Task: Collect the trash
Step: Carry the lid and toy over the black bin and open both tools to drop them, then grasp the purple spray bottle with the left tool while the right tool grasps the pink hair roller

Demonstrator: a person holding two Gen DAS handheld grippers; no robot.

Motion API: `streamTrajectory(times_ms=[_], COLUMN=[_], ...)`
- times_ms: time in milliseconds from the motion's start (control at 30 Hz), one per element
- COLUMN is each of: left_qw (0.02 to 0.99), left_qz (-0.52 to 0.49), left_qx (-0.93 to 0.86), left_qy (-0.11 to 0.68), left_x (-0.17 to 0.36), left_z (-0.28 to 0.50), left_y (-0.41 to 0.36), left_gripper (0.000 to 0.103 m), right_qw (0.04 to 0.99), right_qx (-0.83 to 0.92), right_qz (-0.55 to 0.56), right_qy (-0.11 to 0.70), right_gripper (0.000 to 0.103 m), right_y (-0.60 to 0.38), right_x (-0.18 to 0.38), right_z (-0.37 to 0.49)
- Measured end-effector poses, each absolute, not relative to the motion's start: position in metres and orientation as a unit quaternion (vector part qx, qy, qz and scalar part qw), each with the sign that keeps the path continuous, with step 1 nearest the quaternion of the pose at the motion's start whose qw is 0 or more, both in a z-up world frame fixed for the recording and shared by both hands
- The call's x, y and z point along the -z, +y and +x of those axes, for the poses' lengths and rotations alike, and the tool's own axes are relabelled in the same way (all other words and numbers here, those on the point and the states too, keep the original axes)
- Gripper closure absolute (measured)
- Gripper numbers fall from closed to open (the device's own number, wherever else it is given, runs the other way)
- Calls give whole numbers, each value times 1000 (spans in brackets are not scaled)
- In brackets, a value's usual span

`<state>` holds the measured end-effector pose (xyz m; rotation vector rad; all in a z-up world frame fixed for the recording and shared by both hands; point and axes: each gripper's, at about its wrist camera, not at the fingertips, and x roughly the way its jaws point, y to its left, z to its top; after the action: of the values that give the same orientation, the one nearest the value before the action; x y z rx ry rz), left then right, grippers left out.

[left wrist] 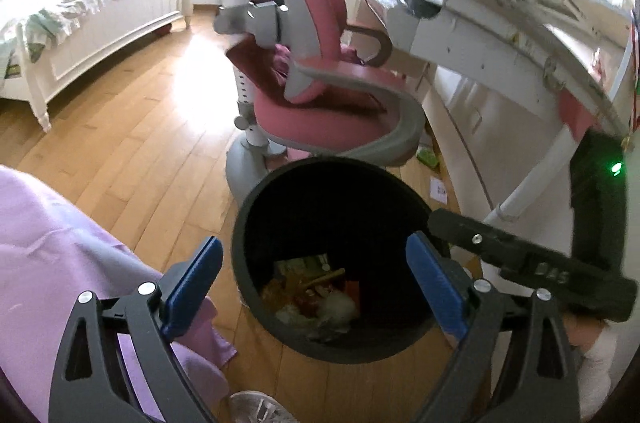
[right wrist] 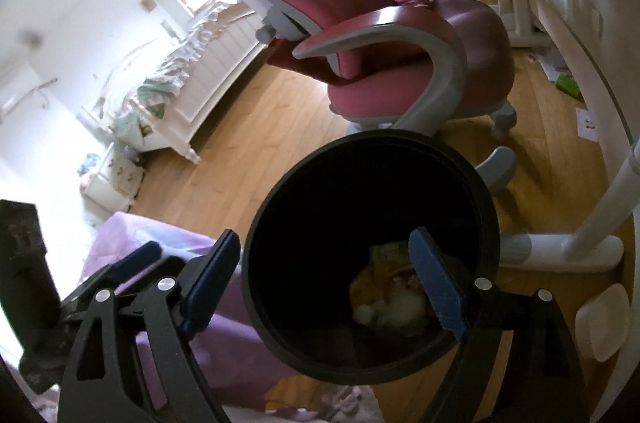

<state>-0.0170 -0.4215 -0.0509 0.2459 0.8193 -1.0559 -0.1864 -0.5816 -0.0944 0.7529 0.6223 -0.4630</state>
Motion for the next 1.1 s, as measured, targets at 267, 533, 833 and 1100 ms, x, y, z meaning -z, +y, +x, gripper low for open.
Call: streamTrajectory(times_ms=[267, 533, 833, 1100], left_qw=[812, 841, 869, 873], left_qz=[60, 8, 15, 124], left_qx=[446, 390, 306, 261], left_qy=[371, 376, 388, 393], left_x=[21, 9, 10, 14], left_z=[2, 33, 92, 161], left_y=[-356, -275, -162, -98], left_gripper=[6, 6, 7, 10], right_qw=[865, 880, 915, 922], right_qx=[200, 159, 22, -103], right_qz=[351, 323, 222, 90], right_qy=[297, 309, 335, 362], right_gripper=[18, 18, 18, 18], right_y=[-564, -527, -428, -331], right_x=[86, 70, 33, 14], right_z=[-174, -149, -92, -27])
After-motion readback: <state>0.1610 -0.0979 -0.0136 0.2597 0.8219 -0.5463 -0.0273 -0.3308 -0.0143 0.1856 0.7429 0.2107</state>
